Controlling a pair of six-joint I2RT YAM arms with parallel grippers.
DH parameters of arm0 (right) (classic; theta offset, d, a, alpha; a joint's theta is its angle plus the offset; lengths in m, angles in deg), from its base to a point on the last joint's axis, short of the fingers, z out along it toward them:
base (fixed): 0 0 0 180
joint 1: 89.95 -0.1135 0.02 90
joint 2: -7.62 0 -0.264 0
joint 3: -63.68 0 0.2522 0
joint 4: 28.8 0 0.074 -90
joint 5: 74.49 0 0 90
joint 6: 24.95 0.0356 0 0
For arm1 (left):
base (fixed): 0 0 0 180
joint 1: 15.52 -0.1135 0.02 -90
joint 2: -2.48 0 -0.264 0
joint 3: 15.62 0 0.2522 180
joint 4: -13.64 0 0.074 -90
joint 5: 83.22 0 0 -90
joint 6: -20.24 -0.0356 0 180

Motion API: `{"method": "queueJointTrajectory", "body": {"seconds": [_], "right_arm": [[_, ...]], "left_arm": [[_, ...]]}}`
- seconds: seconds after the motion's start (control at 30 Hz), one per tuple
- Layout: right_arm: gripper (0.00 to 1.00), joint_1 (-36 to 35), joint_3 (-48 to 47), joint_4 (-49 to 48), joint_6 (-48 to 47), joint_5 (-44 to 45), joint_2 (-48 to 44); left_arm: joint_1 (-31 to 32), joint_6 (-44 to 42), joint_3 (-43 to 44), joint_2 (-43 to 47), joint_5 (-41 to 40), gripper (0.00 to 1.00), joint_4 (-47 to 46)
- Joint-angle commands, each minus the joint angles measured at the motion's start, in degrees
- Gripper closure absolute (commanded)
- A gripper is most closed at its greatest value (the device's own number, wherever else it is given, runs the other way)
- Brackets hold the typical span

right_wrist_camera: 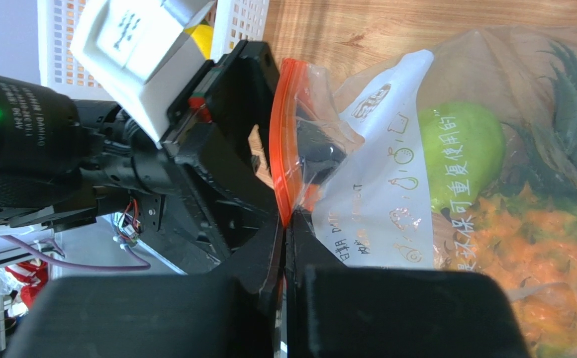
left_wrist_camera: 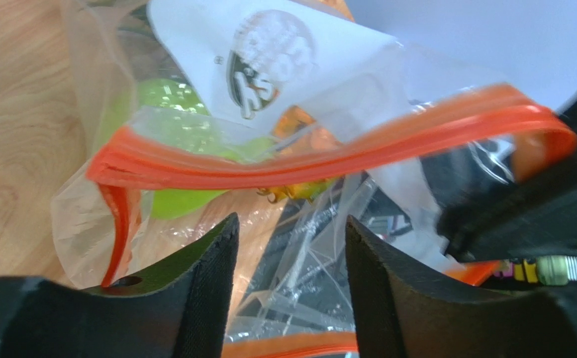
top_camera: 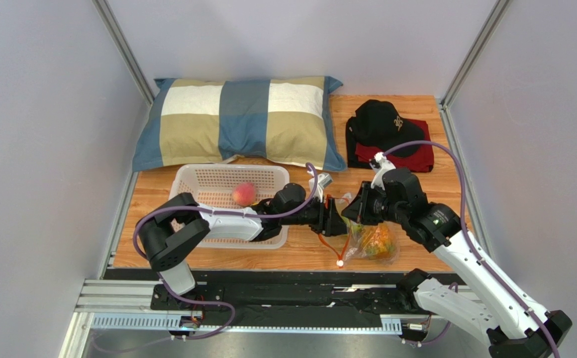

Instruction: Open the zip-top bag and remove the fake food

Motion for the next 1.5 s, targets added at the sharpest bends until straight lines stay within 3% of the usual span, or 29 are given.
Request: {"method": "queueJointTrajectory", "body": {"seconds": [0.0,0.03,0.07,0.1,0.2,0.27,0.47,0.53,0.7,0.87,0.93,1.1,1.3,1.4,1.43,1.47], "right_arm": [[1.0,-0.54,0.36,-3.19,1.03,-1.42,-0.11],[1.0,-0.72,0.62,-3.27,1.03,-1.51,-0.03],[1.0,-0.72,0.89,-3.36,1.03,-1.51,-0.02],[1.0,-0.81,0.98,-3.45,1.03,-1.51,0.06],[1.0,-1.25,1.24,-3.71,1.03,-0.99,0.5],[1.0,-1.77,1.24,-3.89,1.03,-0.72,0.68],[1.0,-3.62,1.24,-4.33,2.09,0.68,0.86],[1.0,-3.8,1.33,-4.16,2.61,1.21,0.59],[1.0,-4.24,2.38,-2.66,3.5,6.21,-0.81],[1.0,-4.5,1.68,0.77,2.79,9.65,-0.2],[1.0,-4.68,1.77,0.33,2.88,9.65,-0.2],[1.0,-4.85,0.81,-0.64,3.32,6.93,-0.46],[1.0,-4.76,-2.36,-0.55,2.97,5.52,-0.46],[1.0,-4.76,-2.71,-0.99,2.79,4.47,0.06],[1.0,-4.85,-2.71,-1.08,2.79,4.38,0.15],[1.0,-4.76,-2.71,-1.08,2.79,4.2,0.24]], "left_arm": [[0.52,1.56,3.57,-0.52,-4.52,0.24,1.27],[0.61,1.91,4.09,-0.61,-6.88,0.21,3.72],[0.61,2.69,4.53,-0.61,-8.21,0.08,5.4],[0.61,4.44,5.32,-0.87,-9.53,0.07,7.67],[0.61,7.0,13.13,-3.15,-14.11,0.06,28.54],[0.61,8.06,17.8,-6.05,-14.29,0.04,32.29],[0.17,16.66,16.76,-8.7,-12.36,0.06,25.91],[-0.18,17.38,15.36,-9.57,-9.91,0.07,20.72],[-0.71,19.75,8.77,-8.96,-8.04,0.21,3.52],[-0.8,18.88,7.88,-10.1,-8.49,0.11,1.46],[-0.45,16.52,7.88,-11.06,-8.92,0.09,-2.83],[1.92,-0.09,5.61,-11.34,-13.83,0.24,-9.69],[5.52,-16.35,2.79,-6.95,-18.93,0.41,-10.67],[7.28,-24.08,1.21,-5.54,-21.48,0.35,-11.89],[8.33,-26.02,1.02,-5.19,-21.76,0.3,-12.08],[8.86,-29.43,0.85,-5.1,-23.93,0.18,-12.51]]}}
